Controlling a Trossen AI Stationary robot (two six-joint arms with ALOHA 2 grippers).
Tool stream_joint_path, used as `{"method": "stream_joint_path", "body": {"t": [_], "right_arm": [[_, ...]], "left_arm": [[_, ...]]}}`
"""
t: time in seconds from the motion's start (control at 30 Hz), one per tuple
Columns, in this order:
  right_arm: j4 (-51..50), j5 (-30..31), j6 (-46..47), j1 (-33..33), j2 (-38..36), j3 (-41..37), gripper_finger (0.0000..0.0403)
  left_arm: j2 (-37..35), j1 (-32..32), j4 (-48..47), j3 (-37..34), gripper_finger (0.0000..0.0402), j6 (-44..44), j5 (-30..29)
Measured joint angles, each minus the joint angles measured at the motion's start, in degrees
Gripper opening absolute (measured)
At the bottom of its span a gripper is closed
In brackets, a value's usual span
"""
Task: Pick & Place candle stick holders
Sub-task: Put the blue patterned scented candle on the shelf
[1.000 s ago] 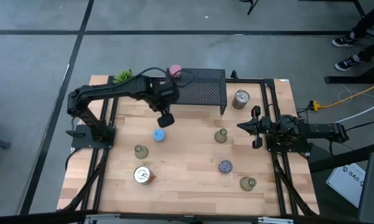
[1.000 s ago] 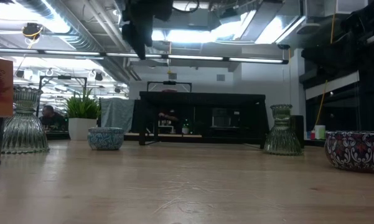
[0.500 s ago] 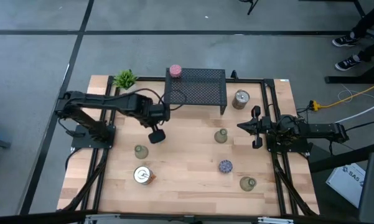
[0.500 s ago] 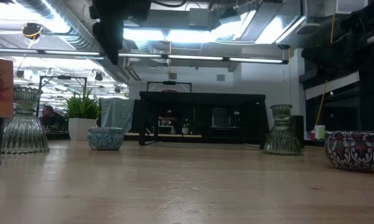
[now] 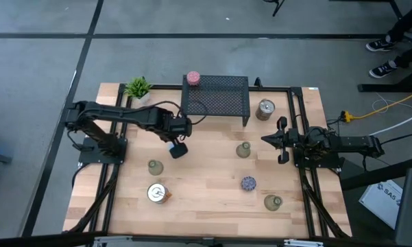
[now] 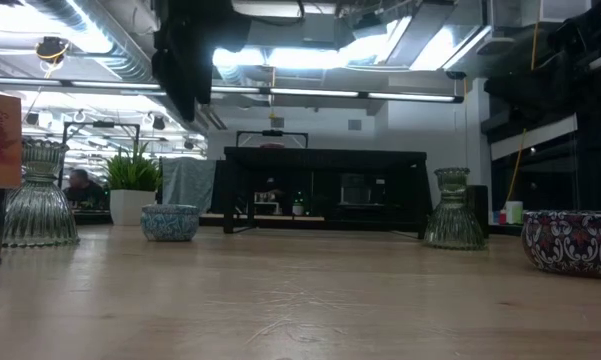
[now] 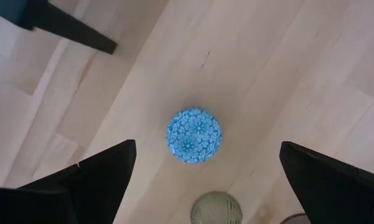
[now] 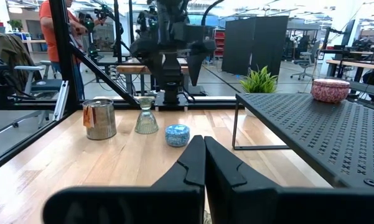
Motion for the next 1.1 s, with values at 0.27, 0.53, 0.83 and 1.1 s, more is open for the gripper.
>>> {"method": "stream_joint_path", "body": {"t": [0.27, 0.53, 0.83, 1.1], "right_arm": [[0.0, 0.0, 0.0, 0.0, 0.0, 0.0, 0.0000], [0.0, 0.0, 0.0, 0.0, 0.0, 0.0, 0.0000], [0.0, 0.0, 0.0, 0.0, 0.0, 0.0, 0.0000], [0.0, 0.0, 0.0, 0.0, 0.0, 0.0, 0.0000]], "left_arm": [[4.8, 0.0, -0.5, 0.0, 0.0399, -0.3, 1.5], [6.3, 0.2, -0.2, 0.0, 0.0400, -0.3, 1.6], [9.7, 1.0, -1.9, 0.0, 0.0400, -2.4, 3.2], [12.2, 1.9, -1.7, 0.0, 0.0400, -0.6, 3.4]]}}
